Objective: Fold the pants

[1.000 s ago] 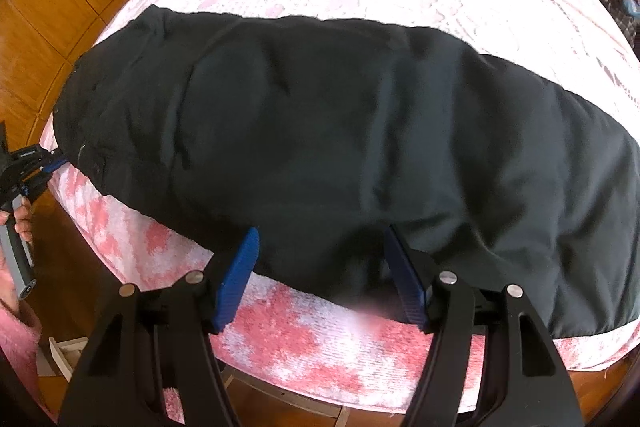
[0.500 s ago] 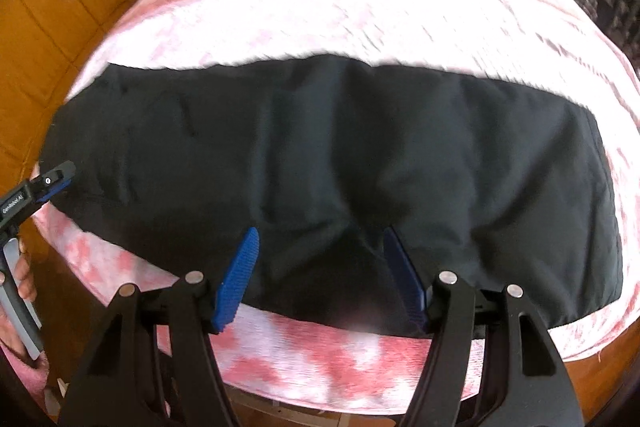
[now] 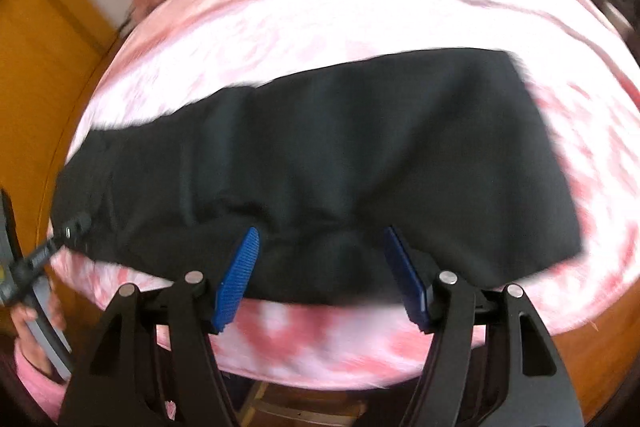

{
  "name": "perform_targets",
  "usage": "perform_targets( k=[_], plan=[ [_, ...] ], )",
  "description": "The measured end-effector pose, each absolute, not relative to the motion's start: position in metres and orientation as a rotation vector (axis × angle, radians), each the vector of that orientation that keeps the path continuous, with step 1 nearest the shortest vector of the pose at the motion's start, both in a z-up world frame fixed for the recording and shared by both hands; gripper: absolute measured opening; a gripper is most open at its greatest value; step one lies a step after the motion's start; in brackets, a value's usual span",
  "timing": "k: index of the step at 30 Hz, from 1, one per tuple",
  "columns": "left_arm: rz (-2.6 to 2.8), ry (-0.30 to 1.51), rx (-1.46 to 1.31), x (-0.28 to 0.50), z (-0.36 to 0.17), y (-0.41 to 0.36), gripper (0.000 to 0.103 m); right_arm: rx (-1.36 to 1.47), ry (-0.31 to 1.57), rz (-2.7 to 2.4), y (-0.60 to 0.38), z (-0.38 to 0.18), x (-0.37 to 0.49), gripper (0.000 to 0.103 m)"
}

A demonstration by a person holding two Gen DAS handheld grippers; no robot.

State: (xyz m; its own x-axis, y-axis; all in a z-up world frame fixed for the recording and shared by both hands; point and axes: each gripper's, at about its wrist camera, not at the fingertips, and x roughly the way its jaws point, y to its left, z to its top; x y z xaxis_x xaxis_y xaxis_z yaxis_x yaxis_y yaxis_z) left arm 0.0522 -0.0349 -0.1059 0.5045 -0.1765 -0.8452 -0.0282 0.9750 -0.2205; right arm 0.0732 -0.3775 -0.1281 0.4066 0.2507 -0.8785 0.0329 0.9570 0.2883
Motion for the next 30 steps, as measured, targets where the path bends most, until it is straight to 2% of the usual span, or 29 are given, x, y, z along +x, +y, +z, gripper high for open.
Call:
perform_targets(
  k=[5, 9, 14, 19, 24, 26, 30],
  plan=[
    [-0.182, 1.069, -0.206, 0.065, -0.115, -0.087, 0.075, 0.339, 1.151, -0.032, -0.453, -0.131, 0.05, 0.067],
    [-0.203, 1.092, -0.152, 0.072, -0.126, -0.121, 0.075, 0.513, 1.182, -0.027, -0.492, -0.154, 0.041, 0.069],
    [-0.171, 1.123, -0.129, 0.073, -0.139, -0.126, 0.075, 0.685, 1.195, 0.033, -0.509, -0.183, 0.045, 0.072],
    [-0.152, 1.133, -0.133, 0.075, -0.142, -0.126, 0.076, 0.738, 1.14, 0.064, -0.52, -0.182, 0.053, 0.074],
    [-0.147, 1.141, -0.125, 0.076, -0.141, -0.127, 0.079, 0.758, 1.12, 0.096, -0.525, -0.182, 0.064, 0.054],
    [-0.146, 1.143, -0.124, 0.075, -0.141, -0.127, 0.08, 0.779, 1.112, 0.113, -0.529, -0.185, 0.065, 0.05],
    [-0.143, 1.144, -0.123, 0.074, -0.14, -0.129, 0.08, 0.833, 1.067, 0.176, -0.534, -0.18, 0.055, 0.024]
  ],
)
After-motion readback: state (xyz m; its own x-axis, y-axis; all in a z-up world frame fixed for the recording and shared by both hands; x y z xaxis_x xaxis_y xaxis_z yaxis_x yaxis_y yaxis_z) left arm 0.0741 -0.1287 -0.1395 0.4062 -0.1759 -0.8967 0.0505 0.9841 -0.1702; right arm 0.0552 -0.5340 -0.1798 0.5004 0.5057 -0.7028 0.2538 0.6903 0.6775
